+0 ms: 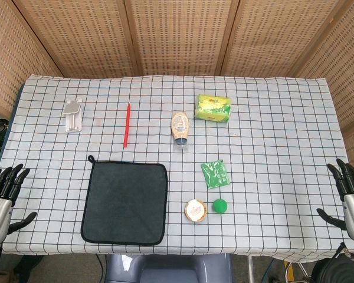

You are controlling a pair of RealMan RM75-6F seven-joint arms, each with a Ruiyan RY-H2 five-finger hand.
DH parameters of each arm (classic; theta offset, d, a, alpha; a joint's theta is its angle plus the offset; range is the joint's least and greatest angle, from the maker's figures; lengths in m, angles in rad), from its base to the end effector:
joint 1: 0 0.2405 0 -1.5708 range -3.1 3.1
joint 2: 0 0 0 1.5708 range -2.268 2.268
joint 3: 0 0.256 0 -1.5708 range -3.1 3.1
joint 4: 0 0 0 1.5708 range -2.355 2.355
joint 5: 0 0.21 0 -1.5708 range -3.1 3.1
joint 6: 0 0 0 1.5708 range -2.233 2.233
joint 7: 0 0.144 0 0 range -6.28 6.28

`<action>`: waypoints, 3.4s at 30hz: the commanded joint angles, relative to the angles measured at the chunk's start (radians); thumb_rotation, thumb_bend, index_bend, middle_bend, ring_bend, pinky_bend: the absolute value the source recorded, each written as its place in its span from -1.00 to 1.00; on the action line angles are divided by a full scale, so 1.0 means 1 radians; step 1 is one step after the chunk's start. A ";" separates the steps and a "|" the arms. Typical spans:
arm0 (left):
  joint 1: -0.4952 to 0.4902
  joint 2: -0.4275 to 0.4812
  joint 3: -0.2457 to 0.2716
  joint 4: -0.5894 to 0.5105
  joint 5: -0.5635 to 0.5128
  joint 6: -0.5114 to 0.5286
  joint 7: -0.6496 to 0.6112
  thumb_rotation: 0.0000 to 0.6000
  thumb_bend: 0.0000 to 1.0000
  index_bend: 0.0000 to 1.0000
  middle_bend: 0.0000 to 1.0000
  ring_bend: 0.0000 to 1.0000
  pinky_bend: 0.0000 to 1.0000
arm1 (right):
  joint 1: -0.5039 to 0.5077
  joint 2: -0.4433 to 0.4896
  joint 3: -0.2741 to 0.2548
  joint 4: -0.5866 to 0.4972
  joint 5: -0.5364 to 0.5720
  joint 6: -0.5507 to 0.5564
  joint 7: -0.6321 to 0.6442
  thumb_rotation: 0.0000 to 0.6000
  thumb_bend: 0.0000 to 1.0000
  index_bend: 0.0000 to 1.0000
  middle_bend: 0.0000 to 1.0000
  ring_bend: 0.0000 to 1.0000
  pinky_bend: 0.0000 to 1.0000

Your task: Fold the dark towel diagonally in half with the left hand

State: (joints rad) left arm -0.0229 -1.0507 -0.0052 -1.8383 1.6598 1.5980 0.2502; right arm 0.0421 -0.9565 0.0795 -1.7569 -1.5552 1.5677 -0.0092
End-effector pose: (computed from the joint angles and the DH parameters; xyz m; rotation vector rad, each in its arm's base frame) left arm -0.2575 0.1503 0.1656 -1.4582 -0.7500 -0.9250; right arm -0.2847 -0.1721 0.2074 1.3636 -0.7994 0.9598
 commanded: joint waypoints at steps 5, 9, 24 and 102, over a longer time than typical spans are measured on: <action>-0.004 -0.002 0.004 0.006 0.006 -0.010 -0.004 1.00 -1.00 -1.00 -1.00 -1.00 -1.00 | 0.000 0.002 -0.001 -0.001 -0.001 -0.001 0.001 1.00 -1.00 -1.00 -1.00 -1.00 -1.00; -0.017 -0.011 0.019 0.020 0.017 -0.045 -0.006 1.00 -1.00 -1.00 -1.00 -1.00 -1.00 | -0.001 0.004 0.000 -0.004 -0.001 0.002 0.005 1.00 -1.00 -1.00 -1.00 -1.00 -1.00; -0.090 -0.230 0.151 0.507 0.205 -0.157 -0.226 1.00 -0.50 -0.24 -1.00 -1.00 -1.00 | 0.000 0.002 -0.001 -0.008 0.002 -0.006 -0.002 1.00 -1.00 -1.00 -1.00 -1.00 -1.00; -0.167 -0.510 0.243 0.838 0.216 -0.136 -0.301 1.00 -0.04 0.27 -1.00 -1.00 -1.00 | -0.005 0.027 0.007 -0.005 0.014 -0.002 0.063 1.00 -1.00 -1.00 -1.00 -1.00 -1.00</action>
State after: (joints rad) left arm -0.1863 -1.5654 0.2420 -0.9910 1.8804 1.4622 -0.0514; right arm 0.0372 -0.9297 0.0864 -1.7623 -1.5416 1.5654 0.0537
